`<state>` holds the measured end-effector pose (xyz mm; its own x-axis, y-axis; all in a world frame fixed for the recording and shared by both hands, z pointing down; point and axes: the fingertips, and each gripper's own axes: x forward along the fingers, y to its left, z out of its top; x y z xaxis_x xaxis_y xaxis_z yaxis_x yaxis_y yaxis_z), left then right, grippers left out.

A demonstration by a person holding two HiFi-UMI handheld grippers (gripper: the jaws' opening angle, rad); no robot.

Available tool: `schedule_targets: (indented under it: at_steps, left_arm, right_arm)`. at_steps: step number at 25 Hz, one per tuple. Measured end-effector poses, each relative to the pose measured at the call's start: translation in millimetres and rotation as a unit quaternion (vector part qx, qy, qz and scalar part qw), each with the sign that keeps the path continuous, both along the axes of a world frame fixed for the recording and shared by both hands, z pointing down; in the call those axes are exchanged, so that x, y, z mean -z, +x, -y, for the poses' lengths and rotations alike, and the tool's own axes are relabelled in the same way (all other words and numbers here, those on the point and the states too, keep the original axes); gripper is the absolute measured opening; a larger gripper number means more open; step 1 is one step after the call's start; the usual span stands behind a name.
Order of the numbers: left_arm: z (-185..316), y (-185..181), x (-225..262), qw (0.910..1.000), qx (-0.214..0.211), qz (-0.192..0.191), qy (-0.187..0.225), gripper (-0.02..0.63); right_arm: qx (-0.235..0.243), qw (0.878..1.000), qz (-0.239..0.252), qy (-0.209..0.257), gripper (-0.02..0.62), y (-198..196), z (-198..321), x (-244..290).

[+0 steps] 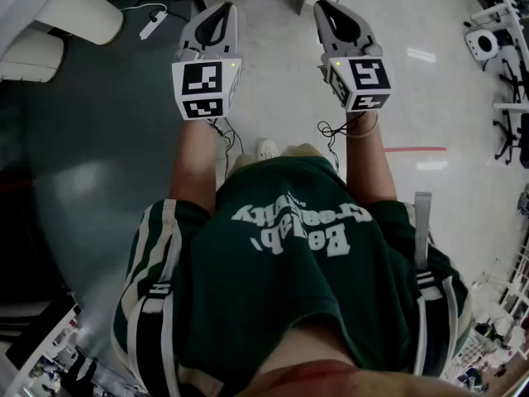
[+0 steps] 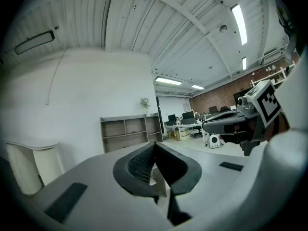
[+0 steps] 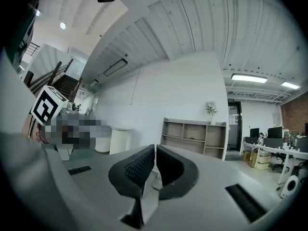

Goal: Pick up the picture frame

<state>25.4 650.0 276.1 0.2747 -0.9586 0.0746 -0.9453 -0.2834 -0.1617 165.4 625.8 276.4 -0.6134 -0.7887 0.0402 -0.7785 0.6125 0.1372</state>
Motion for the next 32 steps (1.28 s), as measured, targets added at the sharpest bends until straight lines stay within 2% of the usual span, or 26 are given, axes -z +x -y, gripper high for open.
schedule_targets:
  at_steps: [14,23,32]
  left_arm:
    - [-2,-1,-3,1.0000,-0.004,-0.001,-0.002,0.018]
    - [-8,-5,-5,0.9999,-0.011,0.008,0.001,0.018]
    - [28,-1,-5,0.9999,-0.008,0.014,0.001,0.018]
  right_arm:
    - [0.016,1.000,0.006,0.012,0.038,-8,-9,2]
    - [0.024,1.000,-0.006,0.011,0.038,-17,-19,-3]
    - [0.029,0.999,0.015,0.012,0.034,-10,17,-2]
